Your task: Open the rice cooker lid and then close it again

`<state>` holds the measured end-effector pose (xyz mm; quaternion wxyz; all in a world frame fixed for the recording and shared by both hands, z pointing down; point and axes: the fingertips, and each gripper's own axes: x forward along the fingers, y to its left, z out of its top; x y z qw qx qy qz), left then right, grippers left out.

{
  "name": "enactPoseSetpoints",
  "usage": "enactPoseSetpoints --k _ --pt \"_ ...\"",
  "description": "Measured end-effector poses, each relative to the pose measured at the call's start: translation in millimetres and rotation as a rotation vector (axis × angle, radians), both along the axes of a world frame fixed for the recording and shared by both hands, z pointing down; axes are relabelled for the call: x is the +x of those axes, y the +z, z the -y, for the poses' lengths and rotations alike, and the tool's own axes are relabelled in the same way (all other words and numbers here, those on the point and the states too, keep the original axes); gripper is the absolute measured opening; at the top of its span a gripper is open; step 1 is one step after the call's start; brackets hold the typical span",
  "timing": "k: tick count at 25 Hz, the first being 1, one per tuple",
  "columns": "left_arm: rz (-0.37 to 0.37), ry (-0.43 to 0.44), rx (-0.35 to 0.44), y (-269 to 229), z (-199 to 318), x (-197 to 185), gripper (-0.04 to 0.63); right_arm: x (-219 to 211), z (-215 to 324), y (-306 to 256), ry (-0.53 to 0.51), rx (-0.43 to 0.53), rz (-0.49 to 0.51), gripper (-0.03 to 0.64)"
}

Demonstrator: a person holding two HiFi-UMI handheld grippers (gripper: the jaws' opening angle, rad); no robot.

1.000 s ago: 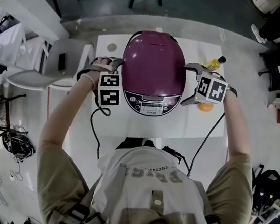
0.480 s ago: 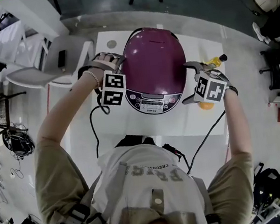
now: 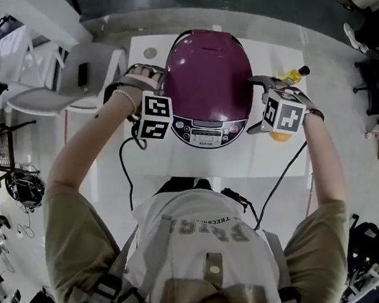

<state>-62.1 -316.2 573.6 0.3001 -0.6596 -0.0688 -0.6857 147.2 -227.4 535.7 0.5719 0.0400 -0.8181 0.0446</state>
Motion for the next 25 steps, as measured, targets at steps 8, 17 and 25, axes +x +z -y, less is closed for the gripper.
enactPoseSetpoints --k 8,17,25 --pt "-0.078 -0.046 -0.064 0 -5 3 0.598 0 -3 4 -0.005 0.03 -0.025 0.581" --pt "-0.169 -0.137 -0.105 -2 -8 5 0.595 -8 -2 -2 0.085 0.05 0.072 0.581" --pt "-0.409 -0.301 -0.205 -32 -33 7 0.595 -14 8 -47 0.292 0.143 0.424 0.581"
